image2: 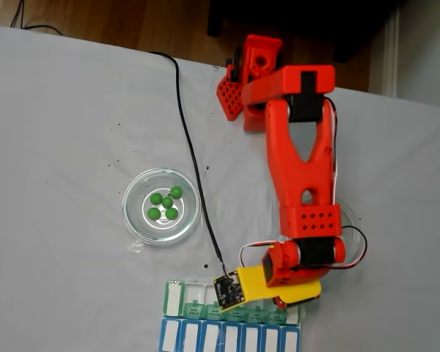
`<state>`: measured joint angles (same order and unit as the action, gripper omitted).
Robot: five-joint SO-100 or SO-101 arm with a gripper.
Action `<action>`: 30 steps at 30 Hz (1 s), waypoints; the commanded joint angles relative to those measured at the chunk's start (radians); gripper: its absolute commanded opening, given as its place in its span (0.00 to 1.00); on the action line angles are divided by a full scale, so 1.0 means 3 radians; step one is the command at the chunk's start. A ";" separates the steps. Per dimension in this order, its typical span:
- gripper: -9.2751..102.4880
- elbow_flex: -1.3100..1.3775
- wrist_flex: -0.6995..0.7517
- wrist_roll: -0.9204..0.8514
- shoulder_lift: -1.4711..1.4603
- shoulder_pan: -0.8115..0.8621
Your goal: Sort medicines into box.
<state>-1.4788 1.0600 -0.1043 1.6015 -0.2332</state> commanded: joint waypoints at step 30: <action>0.23 0.0307 -0.0297 0.0020 0.0000 0.0015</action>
<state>-1.4788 0.9863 -0.0951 1.5662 -0.2347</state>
